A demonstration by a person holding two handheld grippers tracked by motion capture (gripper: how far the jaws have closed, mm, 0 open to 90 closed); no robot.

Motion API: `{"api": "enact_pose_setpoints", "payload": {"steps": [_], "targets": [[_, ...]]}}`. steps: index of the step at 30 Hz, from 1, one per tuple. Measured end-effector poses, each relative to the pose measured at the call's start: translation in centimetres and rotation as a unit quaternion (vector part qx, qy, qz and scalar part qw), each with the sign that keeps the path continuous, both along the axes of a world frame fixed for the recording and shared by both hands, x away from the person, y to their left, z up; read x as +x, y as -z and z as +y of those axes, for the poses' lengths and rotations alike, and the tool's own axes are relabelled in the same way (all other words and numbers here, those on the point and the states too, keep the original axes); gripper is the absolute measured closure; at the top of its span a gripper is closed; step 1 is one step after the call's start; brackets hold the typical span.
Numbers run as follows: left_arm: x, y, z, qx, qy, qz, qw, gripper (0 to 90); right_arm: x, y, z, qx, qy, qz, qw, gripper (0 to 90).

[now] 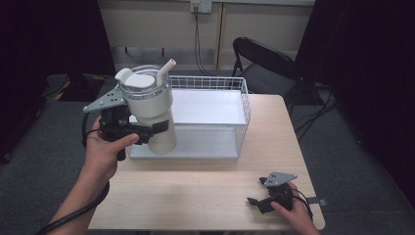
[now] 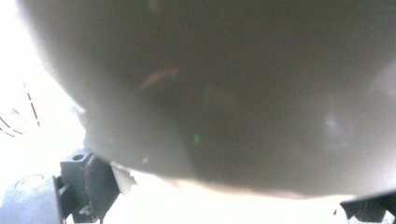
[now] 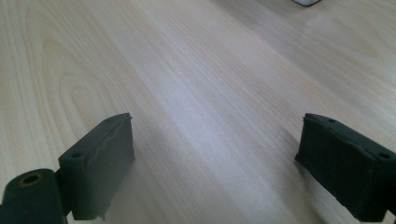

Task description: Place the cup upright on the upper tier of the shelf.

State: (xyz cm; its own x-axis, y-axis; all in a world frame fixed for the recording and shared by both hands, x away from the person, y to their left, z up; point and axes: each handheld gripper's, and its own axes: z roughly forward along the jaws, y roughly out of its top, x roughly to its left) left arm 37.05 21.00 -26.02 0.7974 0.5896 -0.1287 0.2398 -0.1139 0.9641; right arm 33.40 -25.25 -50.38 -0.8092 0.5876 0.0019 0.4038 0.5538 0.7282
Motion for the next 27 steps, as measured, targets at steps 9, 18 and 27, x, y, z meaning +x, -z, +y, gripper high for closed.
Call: {"api": "enact_pose_setpoints", "payload": {"steps": [9,18,27], "targets": [[0.5,-1.1,0.4,-0.007,-0.005,0.005,0.9999,10.4,0.0,0.0,0.0,0.001,0.0,-0.001,1.0,10.0],[1.4,-2.5,0.3,0.0,-0.013,0.0,0.9999,10.4,0.0,0.0,0.0,0.001,0.0,-0.001,1.0,9.9],[2.5,-3.4,0.3,-0.005,-0.021,-0.003,0.9998,10.4,0.0,0.0,0.0,0.001,0.0,-0.001,1.0,10.0]]}}
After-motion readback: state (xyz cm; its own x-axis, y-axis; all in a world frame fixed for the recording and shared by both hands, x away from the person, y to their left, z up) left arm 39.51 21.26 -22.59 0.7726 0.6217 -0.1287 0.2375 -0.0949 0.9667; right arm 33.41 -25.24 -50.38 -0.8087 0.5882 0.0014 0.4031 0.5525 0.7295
